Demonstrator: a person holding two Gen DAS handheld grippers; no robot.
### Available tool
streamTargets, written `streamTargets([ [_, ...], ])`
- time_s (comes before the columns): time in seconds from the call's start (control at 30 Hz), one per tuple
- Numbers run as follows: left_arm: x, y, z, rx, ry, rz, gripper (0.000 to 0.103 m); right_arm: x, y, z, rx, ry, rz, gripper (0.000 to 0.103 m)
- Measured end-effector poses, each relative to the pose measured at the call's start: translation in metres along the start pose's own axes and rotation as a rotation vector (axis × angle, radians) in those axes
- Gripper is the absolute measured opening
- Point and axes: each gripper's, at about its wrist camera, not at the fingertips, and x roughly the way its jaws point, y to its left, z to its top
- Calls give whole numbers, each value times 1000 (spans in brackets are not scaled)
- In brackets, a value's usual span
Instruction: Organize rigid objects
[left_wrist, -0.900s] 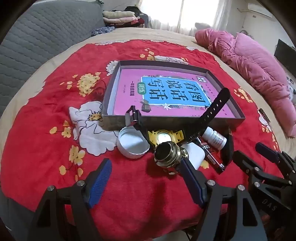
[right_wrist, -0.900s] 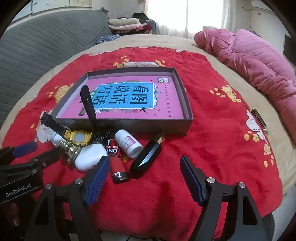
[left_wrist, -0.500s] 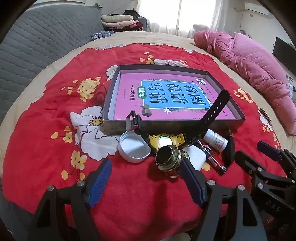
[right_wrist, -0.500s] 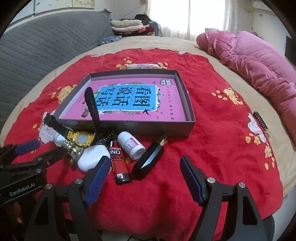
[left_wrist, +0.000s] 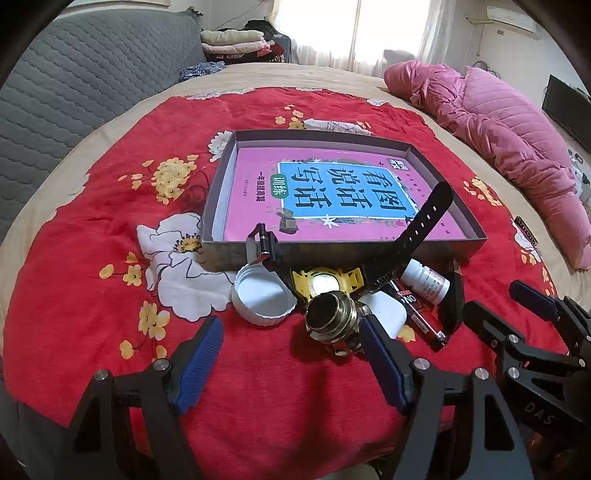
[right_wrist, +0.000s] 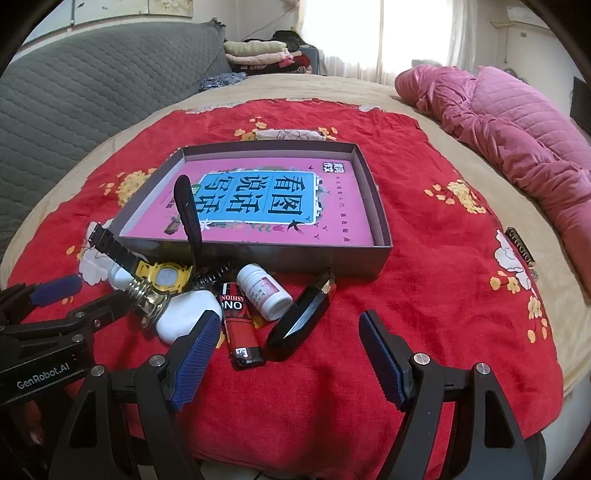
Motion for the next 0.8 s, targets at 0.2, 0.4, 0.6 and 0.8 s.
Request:
streamTargets([
  [0.2,0,-1,0,0,0,1,75,-1,1,0,-1,-1,-4,78],
  [0.4,0,-1,-1,-1,-2,1,75,0,0,0,1,-1,-6,78],
  [0.6,-1,0,0,1,-2,-3,75,1,-4,1,14,3,-14,78],
  [0.8,-1,0,1,0,-2,-5,75,0,-4,1,10,0,-18,78],
])
